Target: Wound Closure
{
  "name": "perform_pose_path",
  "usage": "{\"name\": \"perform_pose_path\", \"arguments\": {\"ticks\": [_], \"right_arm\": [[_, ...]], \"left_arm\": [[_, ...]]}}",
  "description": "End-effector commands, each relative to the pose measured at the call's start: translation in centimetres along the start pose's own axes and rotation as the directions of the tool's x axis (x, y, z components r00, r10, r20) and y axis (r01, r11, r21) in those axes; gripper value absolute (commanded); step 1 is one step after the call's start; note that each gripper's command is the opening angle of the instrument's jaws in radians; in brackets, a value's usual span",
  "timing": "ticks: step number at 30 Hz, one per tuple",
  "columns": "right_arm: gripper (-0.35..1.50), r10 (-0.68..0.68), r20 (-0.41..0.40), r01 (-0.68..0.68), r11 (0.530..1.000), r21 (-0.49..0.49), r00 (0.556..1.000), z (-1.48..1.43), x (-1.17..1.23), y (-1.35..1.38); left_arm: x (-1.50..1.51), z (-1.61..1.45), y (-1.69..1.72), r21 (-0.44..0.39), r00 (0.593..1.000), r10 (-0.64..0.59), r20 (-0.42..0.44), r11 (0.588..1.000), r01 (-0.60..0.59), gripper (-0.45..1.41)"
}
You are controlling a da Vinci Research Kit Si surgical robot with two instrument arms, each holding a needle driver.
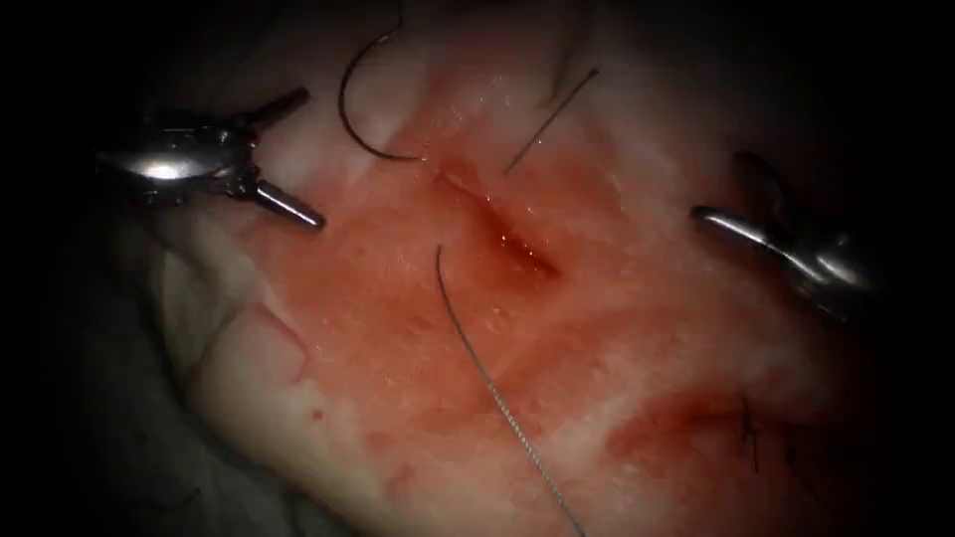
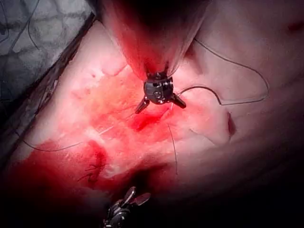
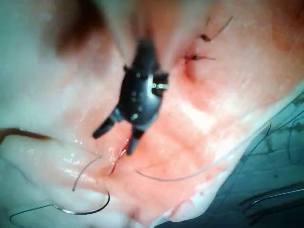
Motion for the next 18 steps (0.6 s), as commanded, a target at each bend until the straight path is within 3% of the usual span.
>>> {"name": "perform_pose_path", "arguments": {"ticks": [1, 2, 10, 13, 14, 18], "right_arm": [[1.31, 0.006, 0.003, -0.006, 1.0, 0.009, 1.0, 0.03, -0.09, -0.07], [1.3, 0.004, 0.005, -0.004, 1.0, 0.014, 1.0, 0.03, -0.1, -0.08], [1.3, 0.001, 0.015, -0.001, 1.0, 0.02, 1.0, 0.04, -0.13, -0.08], [1.3, 0.0, 0.014, -0.001, 1.0, 0.02, 1.0, 0.04, -0.14, -0.07], [1.3, 0.0, 0.014, 0.0, 1.0, 0.023, 1.0, 0.04, -0.14, -0.07], [1.3, 0.0, 0.014, 0.0, 1.0, 0.022, 1.0, 0.04, -0.14, -0.07]], "left_arm": [[-0.02, 0.1, 0.09, -0.009, 0.999, 0.032, -0.002, 0.999, -0.032, 1.14], [0.05, 0.19, 0.24, -0.025, 0.992, 0.124, -0.01, 0.992, -0.124, 1.11], [0.28, 0.66, 0.88, -0.173, 0.979, 0.189, -0.077, 0.964, -0.2, 1.08], [0.32, 0.71, 1.01, -0.182, 0.972, 0.232, -0.034, 0.955, -0.235, 1.06], [0.34, 0.75, 1.18, -0.197, 0.954, 0.297, 0.024, 0.937, -0.287, 1.04], [0.35, 0.78, 1.49, -0.221, 0.907, 0.415, 0.074, 0.893, -0.391, 0.98]]}}
